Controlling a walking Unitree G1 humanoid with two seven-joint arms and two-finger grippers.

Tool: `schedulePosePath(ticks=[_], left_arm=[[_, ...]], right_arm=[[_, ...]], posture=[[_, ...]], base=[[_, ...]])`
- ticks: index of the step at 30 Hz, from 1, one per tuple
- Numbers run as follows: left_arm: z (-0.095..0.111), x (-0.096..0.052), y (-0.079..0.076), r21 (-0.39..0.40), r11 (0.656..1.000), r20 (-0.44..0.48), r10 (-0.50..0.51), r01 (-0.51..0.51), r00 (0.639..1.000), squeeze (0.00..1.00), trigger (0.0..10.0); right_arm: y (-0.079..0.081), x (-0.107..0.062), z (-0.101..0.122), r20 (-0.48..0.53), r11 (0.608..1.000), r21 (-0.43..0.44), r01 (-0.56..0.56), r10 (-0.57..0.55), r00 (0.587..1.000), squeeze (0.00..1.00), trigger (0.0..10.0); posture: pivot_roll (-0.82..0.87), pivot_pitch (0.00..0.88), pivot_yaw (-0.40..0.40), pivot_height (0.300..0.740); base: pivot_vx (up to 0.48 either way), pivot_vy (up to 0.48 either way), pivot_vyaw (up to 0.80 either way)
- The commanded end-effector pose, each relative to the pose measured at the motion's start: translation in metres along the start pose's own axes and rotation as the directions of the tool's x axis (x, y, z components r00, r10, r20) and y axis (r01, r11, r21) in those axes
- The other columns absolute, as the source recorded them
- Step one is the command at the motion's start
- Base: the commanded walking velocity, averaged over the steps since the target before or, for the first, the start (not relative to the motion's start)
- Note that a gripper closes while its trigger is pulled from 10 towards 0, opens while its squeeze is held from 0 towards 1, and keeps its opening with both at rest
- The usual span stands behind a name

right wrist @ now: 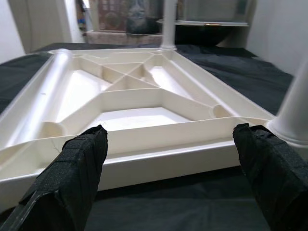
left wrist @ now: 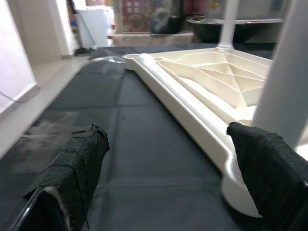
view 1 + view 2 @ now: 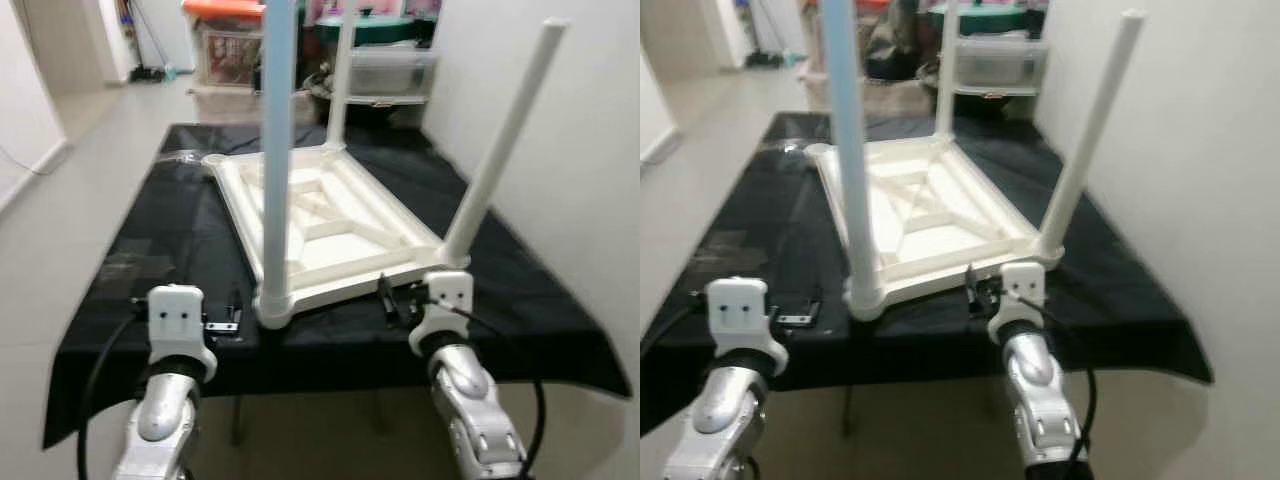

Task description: Building children table

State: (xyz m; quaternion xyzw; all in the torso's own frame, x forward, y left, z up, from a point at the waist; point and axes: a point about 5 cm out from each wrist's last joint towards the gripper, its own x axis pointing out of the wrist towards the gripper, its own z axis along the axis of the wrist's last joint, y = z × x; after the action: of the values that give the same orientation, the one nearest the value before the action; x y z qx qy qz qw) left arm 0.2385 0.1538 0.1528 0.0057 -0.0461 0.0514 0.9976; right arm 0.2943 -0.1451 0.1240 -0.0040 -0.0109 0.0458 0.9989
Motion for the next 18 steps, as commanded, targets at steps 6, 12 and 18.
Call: schedulePosePath(ticks=[6, 12, 18], left_arm=[[-0.0046, -0.0042, -0.0060, 0.006, 1.000, -0.022, -0.023, 0.024, 0.999, 0.00, 10.0], [-0.0069, -0.0063, -0.0109, 0.000, 0.999, -0.033, -0.043, 0.044, 0.999, 0.00, 10.0], [-0.0091, -0.0083, -0.0127, -0.003, 0.999, -0.041, -0.049, 0.049, 0.998, 0.00, 10.0]], right_arm=[[-0.0022, 0.0000, -0.0024, -0.003, 1.000, -0.007, 0.003, -0.003, 1.000, 0.00, 10.0], [-0.0035, 0.0040, 0.0005, 0.004, 1.000, -0.020, 0.008, -0.007, 1.000, 0.00, 10.0], [-0.0068, 0.0069, 0.0008, -0.002, 1.000, -0.003, 0.023, -0.023, 1.000, 0.00, 10.0]], posture=[[0.08, 0.000, -0.060, 0.740], [0.08, 0.000, -0.062, 0.740], [0.07, 0.000, -0.065, 0.740]], base=[[0.000, 0.000, 0.14], [0.000, 0.000, 0.70], [0.000, 0.000, 0.00]])
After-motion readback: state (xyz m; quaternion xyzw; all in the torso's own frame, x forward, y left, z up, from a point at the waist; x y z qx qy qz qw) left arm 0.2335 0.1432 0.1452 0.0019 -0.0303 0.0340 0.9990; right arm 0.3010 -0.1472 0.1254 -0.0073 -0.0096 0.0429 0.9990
